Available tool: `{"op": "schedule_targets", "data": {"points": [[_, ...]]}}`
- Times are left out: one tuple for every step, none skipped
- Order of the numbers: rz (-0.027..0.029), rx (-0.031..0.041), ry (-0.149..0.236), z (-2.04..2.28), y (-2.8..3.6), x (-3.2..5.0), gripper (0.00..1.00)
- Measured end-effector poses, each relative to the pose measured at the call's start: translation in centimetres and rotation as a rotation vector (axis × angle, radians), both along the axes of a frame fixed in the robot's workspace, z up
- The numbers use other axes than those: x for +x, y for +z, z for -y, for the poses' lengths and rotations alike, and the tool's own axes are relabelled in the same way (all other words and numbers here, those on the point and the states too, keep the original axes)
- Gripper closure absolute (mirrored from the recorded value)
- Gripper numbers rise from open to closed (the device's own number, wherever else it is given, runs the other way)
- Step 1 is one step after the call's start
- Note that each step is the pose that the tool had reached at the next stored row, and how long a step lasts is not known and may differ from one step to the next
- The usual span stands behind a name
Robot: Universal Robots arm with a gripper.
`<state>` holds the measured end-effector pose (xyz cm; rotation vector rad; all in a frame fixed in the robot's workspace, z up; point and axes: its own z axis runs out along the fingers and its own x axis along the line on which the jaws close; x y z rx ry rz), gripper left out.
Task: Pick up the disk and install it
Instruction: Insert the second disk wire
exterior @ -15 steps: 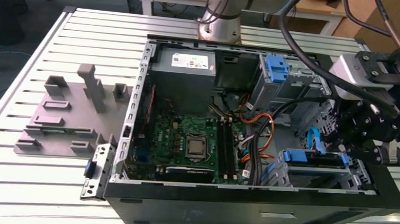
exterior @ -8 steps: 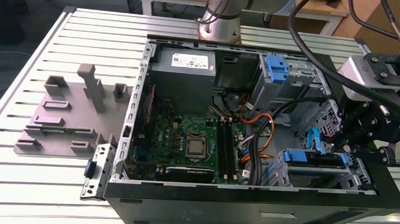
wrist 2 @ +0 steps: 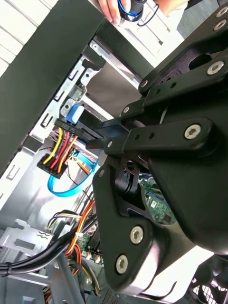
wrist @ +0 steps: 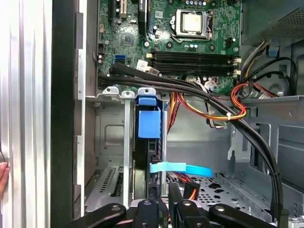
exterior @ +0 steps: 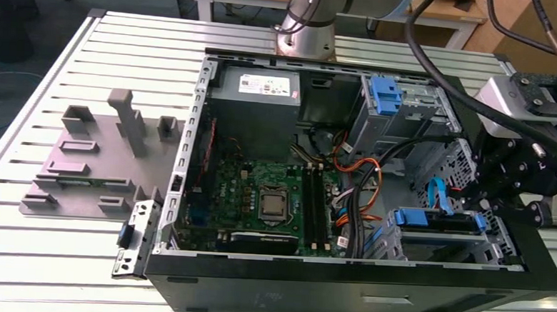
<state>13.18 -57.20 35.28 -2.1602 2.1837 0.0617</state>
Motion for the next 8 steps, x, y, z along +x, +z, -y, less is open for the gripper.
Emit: {"op": "schedule_targets", "data": {"points": [[-0.0013,-0.0004,0.0,-0.03,-0.01,0.15,0.76],[-0.0031,-0.0006,0.0,-0.05,-0.03,0.31,0.76],[-0.0048,-0.0006,0.0,-0.08,-0.07,0.47,0.76],[-0.0066,-0.0006,0.0,-0.1,-0.1,0.64,0.76],[-0.0084,-0.0007,0.0,-0.12,-0.13,0.81,0.76],[-0.0103,-0.0008,0.0,-0.14,-0.15,0.96,0.76],[-0.0121,-0.0009,0.0,-0.15,-0.18,1.12,0.76],[-0.014,-0.0012,0.0,-0.17,-0.19,1.27,0.76]]}}
